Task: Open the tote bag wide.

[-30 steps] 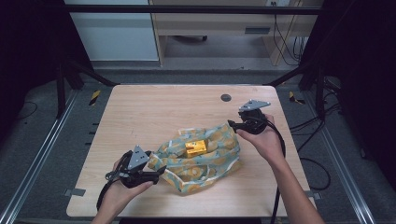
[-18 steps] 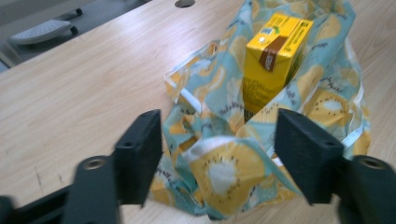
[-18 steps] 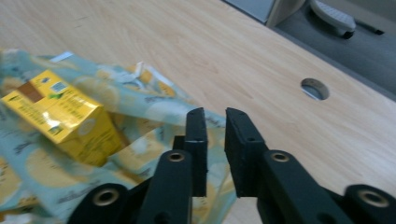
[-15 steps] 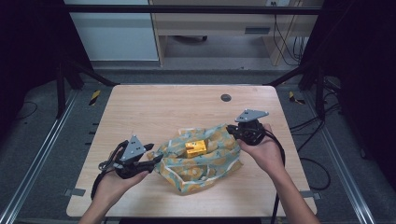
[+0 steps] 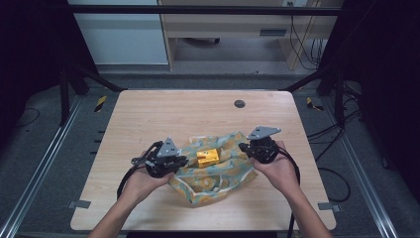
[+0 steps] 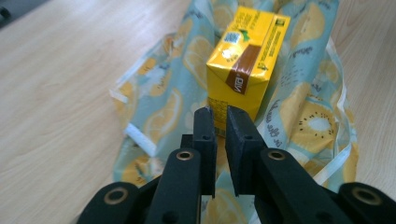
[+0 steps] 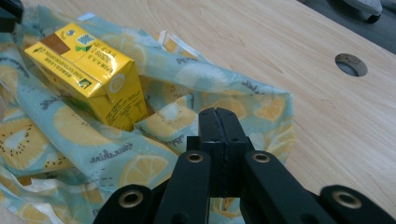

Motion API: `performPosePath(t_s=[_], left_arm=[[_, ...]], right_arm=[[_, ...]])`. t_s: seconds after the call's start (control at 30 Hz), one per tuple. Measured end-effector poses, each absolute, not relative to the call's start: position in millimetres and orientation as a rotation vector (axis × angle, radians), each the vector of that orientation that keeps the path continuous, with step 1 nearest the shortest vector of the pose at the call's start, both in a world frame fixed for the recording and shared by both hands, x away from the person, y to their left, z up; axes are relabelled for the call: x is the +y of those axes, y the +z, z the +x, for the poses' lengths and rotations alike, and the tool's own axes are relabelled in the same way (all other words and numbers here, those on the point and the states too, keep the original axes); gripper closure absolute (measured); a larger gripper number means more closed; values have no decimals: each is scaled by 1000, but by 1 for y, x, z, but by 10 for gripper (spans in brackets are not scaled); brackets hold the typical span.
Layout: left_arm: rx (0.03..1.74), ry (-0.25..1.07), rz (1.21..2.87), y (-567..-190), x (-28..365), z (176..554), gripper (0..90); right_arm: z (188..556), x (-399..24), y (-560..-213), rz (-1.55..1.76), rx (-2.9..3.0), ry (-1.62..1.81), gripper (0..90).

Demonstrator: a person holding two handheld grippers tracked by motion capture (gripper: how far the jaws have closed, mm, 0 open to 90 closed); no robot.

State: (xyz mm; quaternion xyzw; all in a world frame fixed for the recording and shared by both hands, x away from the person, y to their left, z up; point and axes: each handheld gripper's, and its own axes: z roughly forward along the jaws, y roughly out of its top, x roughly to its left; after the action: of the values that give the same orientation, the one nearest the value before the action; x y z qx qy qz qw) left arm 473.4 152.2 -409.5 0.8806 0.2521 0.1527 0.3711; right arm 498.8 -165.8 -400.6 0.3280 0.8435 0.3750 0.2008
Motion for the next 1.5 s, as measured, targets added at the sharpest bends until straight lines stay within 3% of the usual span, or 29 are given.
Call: performPosePath(t_s=[0.3, 0.7, 0.9, 1.5], left_arm=[[671, 394, 2288, -422, 143, 478, 900], [653, 380, 2360, -442, 128, 482, 900], [662, 447, 2422, -451, 126, 488, 899], [816, 545, 2409, -468, 144, 509, 900]], right_arm=[[496, -156, -417, 908, 2379, 1018, 900], [490, -145, -430, 875, 2417, 966, 900], [485, -144, -441, 852, 2455, 895, 900], [468, -154, -466, 876, 2513, 838, 900]])
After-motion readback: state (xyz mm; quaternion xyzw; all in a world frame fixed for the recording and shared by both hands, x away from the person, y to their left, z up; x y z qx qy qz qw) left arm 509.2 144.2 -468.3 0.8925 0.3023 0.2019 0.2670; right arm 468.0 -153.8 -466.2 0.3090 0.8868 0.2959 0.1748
